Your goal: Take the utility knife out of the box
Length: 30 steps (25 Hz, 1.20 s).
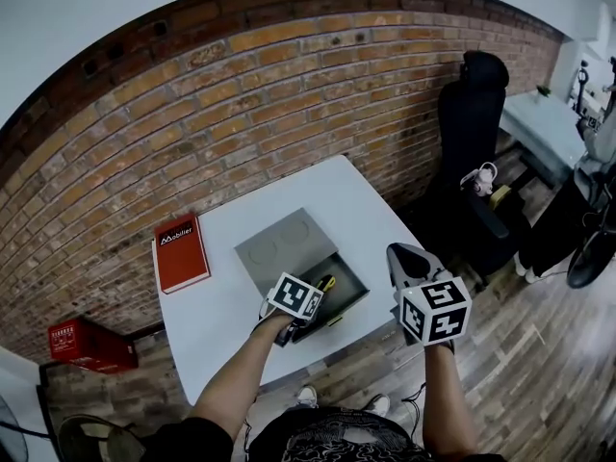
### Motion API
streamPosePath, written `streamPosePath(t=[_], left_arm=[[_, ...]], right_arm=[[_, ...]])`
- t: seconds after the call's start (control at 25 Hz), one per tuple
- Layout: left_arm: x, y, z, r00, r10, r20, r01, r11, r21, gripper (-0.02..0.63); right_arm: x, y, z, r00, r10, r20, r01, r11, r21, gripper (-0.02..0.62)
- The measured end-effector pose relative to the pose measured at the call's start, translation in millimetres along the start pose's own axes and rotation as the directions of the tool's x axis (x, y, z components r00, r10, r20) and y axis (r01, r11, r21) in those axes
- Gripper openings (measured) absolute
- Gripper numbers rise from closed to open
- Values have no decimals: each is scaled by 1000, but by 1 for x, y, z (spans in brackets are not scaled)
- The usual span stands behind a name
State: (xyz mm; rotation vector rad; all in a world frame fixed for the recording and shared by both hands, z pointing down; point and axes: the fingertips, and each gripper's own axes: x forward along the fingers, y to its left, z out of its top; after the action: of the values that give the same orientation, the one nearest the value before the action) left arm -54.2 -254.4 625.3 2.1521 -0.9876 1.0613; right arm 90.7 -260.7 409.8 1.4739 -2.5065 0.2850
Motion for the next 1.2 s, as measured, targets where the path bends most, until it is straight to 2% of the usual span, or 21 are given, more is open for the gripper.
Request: streamPosePath(t=[0.16, 0.48, 0.64, 0.72, 0.88, 1.2], left_arm=[[11, 0, -5, 998, 11, -58, -9, 999, 36, 215], [31, -7, -20, 987, -7, -163, 17, 998, 60, 213], [34, -2, -18, 982, 29, -184, -16, 997, 75, 158], [37, 0, -19, 978, 41, -205, -23, 996, 92, 152], [37, -3, -20, 975, 27, -219, -7, 996, 92, 143], [34, 1, -18, 980, 46, -194, -31, 996, 82, 129]], right_arm=[[-5, -7, -6, 999, -38, -10, 38, 999, 12, 21], [-14, -20, -19, 994, -106, -32, 107, 993, 47, 21], [-16, -26, -26, 991, -128, -47, 131, 989, 68, 21], [-15, -26, -29, 990, -132, -55, 136, 988, 78, 21], [-14, -25, -31, 990, -131, -56, 135, 987, 83, 21], [-17, -25, -31, 991, -123, -58, 127, 988, 86, 21]])
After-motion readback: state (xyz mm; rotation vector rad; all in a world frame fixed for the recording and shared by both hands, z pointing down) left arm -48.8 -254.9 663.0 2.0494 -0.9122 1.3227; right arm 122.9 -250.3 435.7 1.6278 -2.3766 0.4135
